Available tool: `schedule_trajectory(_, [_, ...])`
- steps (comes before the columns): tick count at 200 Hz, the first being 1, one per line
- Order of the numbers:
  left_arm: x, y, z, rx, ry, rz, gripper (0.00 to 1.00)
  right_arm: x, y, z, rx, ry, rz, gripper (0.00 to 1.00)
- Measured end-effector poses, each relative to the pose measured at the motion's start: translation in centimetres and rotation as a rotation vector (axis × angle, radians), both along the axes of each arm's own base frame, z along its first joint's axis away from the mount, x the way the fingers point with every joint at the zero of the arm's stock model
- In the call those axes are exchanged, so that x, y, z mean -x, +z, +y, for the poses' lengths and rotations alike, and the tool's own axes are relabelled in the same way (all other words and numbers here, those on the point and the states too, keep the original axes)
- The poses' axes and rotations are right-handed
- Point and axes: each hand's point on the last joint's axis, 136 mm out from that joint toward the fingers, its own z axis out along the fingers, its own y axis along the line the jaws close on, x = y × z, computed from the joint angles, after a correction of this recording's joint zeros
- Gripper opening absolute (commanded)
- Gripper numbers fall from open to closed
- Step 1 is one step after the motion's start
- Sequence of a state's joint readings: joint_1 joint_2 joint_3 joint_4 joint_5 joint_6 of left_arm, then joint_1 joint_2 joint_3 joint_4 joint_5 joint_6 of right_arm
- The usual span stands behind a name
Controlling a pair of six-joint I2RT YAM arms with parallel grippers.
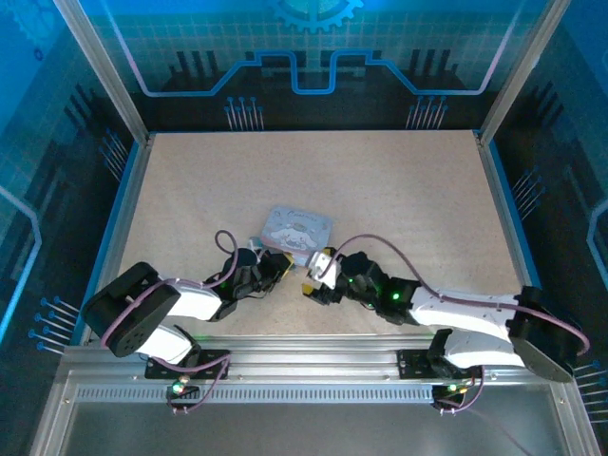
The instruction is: Unlock a padlock with a key
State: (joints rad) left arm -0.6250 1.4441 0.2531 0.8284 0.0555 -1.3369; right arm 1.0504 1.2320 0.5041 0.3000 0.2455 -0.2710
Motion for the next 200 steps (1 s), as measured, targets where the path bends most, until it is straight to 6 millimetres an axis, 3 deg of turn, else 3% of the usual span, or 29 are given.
schedule_trajectory(63, [0.0,1.6,0.3,-0.002,0.013,-0.008,0.07,-0.7,-4.4,1.6,0.230,0.047,-0.197,0.77])
schedule_trajectory(81, [0.1,1.5,0.4,-0.008,0.015,0.000,0.07,-1.1,-4.5,2.0,0.234,0.039,-0.216,0.67])
schedule_trajectory(138, [0.1,1.4,0.4,-0.018,0.015,0.012,0.07,-2.0,-3.7,3.6,0.189,0.024,-0.243,0.57])
schedule_trajectory(200, [0.1,1.6,0.4,-0.016,0.016,0.009,0.07,-2.6,-4.2,4.0,0.191,-0.004,-0.241,0.34])
